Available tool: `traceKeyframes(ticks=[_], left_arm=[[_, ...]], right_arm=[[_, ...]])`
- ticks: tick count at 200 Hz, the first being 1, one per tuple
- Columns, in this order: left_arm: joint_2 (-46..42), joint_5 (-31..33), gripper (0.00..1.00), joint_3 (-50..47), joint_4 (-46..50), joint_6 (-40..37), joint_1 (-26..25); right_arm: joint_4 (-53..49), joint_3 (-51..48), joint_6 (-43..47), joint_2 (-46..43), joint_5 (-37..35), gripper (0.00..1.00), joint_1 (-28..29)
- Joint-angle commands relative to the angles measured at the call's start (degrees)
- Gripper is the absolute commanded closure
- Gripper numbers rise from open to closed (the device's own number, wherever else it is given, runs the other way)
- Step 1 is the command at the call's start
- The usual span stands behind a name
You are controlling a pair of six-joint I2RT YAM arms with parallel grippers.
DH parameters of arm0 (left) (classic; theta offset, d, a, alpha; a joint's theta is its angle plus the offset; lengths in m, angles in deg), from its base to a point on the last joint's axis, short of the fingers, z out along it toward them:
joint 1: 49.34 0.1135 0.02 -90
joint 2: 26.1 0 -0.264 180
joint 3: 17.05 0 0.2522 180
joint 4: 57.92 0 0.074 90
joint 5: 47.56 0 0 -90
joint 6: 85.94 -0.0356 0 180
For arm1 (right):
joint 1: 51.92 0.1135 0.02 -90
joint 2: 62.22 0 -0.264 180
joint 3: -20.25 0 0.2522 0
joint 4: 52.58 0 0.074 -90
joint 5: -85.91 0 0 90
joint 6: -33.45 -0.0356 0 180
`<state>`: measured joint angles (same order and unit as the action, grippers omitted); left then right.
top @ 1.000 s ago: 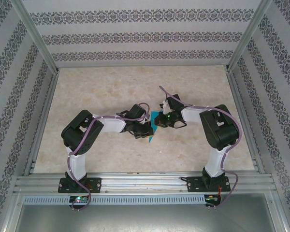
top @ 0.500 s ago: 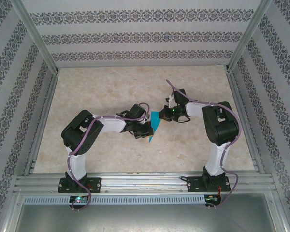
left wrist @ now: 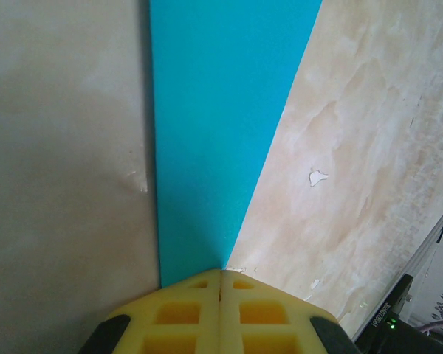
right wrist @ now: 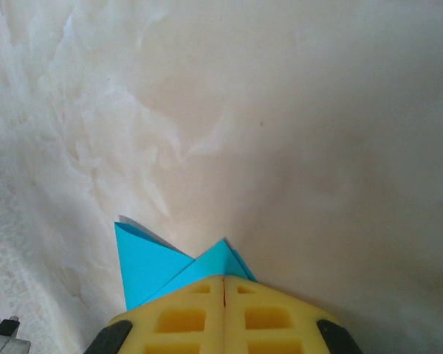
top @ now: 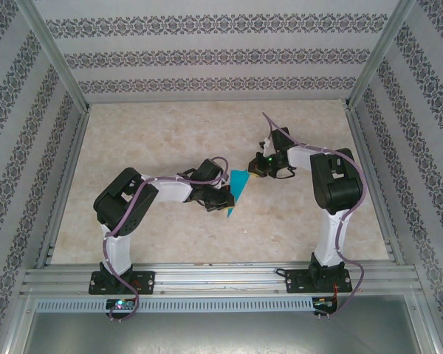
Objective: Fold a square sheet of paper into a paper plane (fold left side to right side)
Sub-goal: Fold the wing for the fifth time at the center of the table.
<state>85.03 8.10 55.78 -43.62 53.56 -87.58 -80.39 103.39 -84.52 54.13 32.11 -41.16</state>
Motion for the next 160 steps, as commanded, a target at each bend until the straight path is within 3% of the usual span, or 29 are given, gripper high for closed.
traceKeyframes(ticks=[1,51,87,125,160], left_arm=[[2.6,5.2,1.00,-4.1,10.9,0.4,-0.4],[2.1,4.7,1.00,-4.5,9.1,1.0,-0.5],[1.6,4.2,1.00,-4.3,7.8,1.6,-0.5],[1.6,4.0,1.00,-3.4,8.2,1.3,-0.5],[1.7,3.9,1.00,-3.1,8.3,1.2,-0.5]], right_arm=[[0.5,2.8,2.1,0.6,-6.4,1.00,-2.5],[-2.9,0.8,3.2,-8.8,-4.8,1.00,-2.9],[0.6,-7.8,-2.0,-15.8,0.9,1.00,1.6],[7.6,-11.7,-7.9,-14.7,2.5,1.00,7.7],[7.9,-9.6,-7.5,-9.8,0.2,1.00,8.3]])
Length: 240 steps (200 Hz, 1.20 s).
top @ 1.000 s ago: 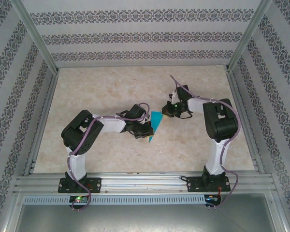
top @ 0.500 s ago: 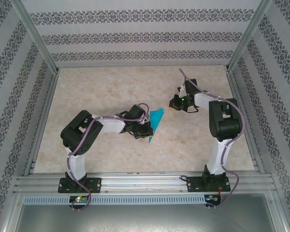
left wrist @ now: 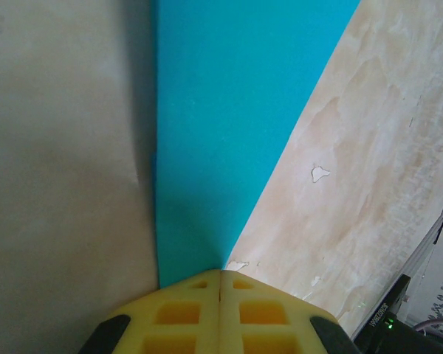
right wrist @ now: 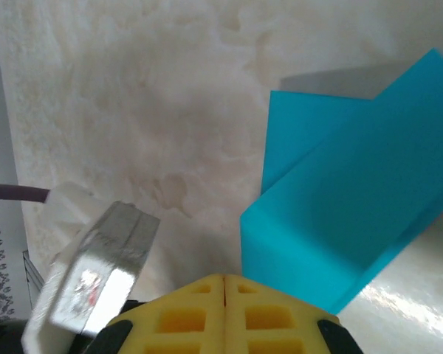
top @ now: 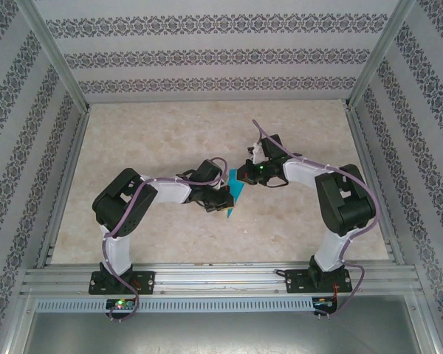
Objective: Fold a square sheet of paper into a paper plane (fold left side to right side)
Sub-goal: Fold the wing for the fifth time at the center of the table.
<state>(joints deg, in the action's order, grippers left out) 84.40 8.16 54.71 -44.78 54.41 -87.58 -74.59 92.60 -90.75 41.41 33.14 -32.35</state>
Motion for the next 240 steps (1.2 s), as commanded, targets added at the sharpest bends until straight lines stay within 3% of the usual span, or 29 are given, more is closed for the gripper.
traceKeyframes(ticks=[1,97,180,240], left_arm=[[2.3,3.9,1.00,-2.0,9.5,0.3,-0.5],[-1.6,-0.4,1.00,6.4,10.6,-2.0,0.3],[6.0,-3.0,1.00,14.4,10.8,-4.5,1.6],[7.7,-3.0,1.00,10.6,9.6,-4.3,1.8]], right_arm=[[2.1,1.3,-1.2,3.1,-0.9,1.00,-0.6],[-2.8,-0.3,-0.7,9.0,-2.1,1.00,-1.6],[-2.8,-1.4,-0.7,8.5,-2.7,1.00,-1.3],[-4.9,-0.8,0.6,8.9,-4.4,1.00,-1.2]])
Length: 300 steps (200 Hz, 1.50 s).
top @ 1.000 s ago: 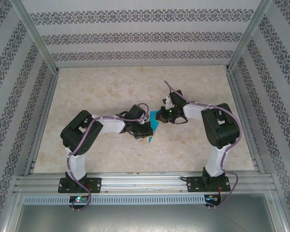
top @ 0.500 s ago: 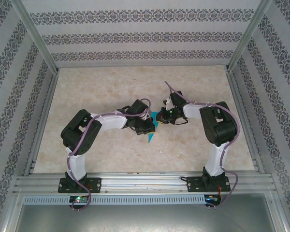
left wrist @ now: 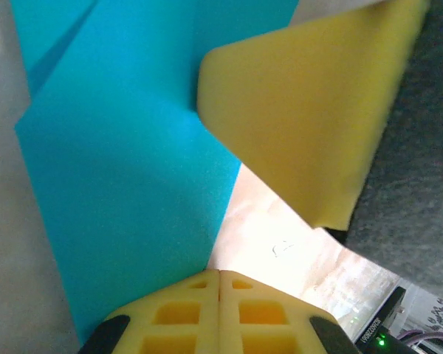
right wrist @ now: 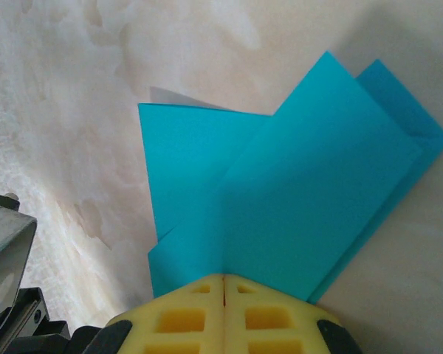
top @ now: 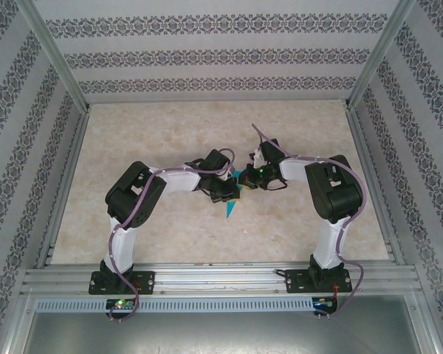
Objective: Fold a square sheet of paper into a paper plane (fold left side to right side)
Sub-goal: Fold the wing for the fifth time at the center of the table.
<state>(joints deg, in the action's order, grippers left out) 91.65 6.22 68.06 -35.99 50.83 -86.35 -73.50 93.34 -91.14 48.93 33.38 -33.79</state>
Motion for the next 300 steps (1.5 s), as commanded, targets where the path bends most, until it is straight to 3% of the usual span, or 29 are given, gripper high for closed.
traceKeyframes(ticks=[1,127,211,253,300], left_arm=[[0.5,-1.1,1.00,-2.8,0.8,-0.6,0.5],[-8.8,-5.0,1.00,-20.2,-4.0,3.4,-3.0],[-16.4,-3.7,1.00,-23.6,-6.6,4.2,-3.7],[-26.8,1.4,0.95,-23.4,-5.3,0.4,1.0],[-36.7,7.6,0.85,-26.6,-8.9,-0.8,10.4]], right_arm=[[-6.1,-1.5,1.1,1.4,-4.7,1.00,0.3],[-10.6,3.2,4.5,5.4,-6.3,1.00,-1.1],[-14.5,8.9,10.0,7.4,-4.4,1.00,-1.4],[-15.0,11.8,11.4,6.8,-3.4,1.00,-1.3],[-20.0,21.4,15.0,8.9,-3.6,0.84,-0.8]])
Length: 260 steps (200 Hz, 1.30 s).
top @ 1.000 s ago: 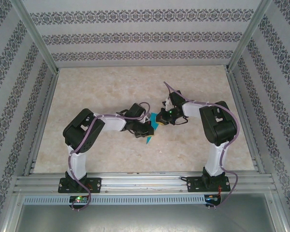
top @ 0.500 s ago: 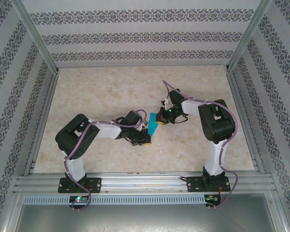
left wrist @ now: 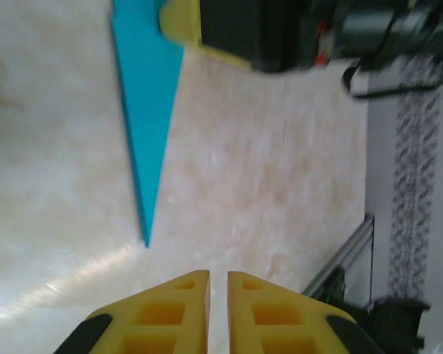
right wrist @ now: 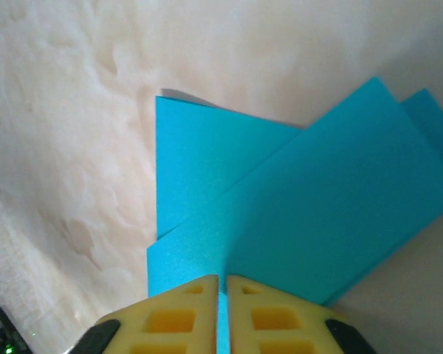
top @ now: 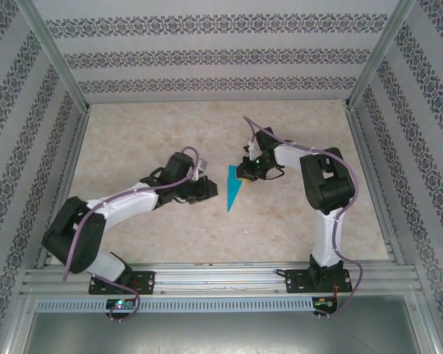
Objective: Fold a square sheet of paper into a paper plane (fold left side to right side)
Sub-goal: Fold the wing for the fifth time at the center of the table, then turn over the paper plane at the center of the table.
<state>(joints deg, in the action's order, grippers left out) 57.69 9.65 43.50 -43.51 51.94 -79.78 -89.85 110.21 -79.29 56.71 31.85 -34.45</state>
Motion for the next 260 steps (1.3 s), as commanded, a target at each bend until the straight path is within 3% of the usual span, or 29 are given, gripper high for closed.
traceKeyframes(ticks=[1,29,59,107,154,211,260], left_arm=[[-2.9,4.2,0.85,-2.1,-1.4,-2.0,4.1],[-5.3,5.6,0.74,-2.6,-2.3,-2.4,7.1],[-7.5,10.0,0.63,-3.3,-1.3,-3.9,8.3],[-13.2,18.2,0.49,-7.7,-0.6,-3.4,10.1],[-16.2,19.0,0.43,-10.3,0.8,-3.6,11.3],[-16.2,18.6,0.42,-11.2,0.6,-3.0,11.7],[-15.7,18.3,0.42,-10.8,0.9,-3.2,11.8]], right_arm=[[-3.7,4.7,3.2,1.0,-2.1,0.84,-0.2],[-7.3,7.2,4.2,-4.2,-7.9,0.67,1.3],[-16.6,10.3,4.5,-10.1,-23.5,0.50,5.9],[-23.7,12.0,-3.7,-10.3,-43.0,0.37,16.3],[-28.5,20.1,-7.1,-0.8,-51.0,0.37,21.3],[-29.8,23.1,-8.4,5.2,-52.9,0.40,22.3],[-29.9,22.0,-8.7,6.0,-52.9,0.53,22.3]])
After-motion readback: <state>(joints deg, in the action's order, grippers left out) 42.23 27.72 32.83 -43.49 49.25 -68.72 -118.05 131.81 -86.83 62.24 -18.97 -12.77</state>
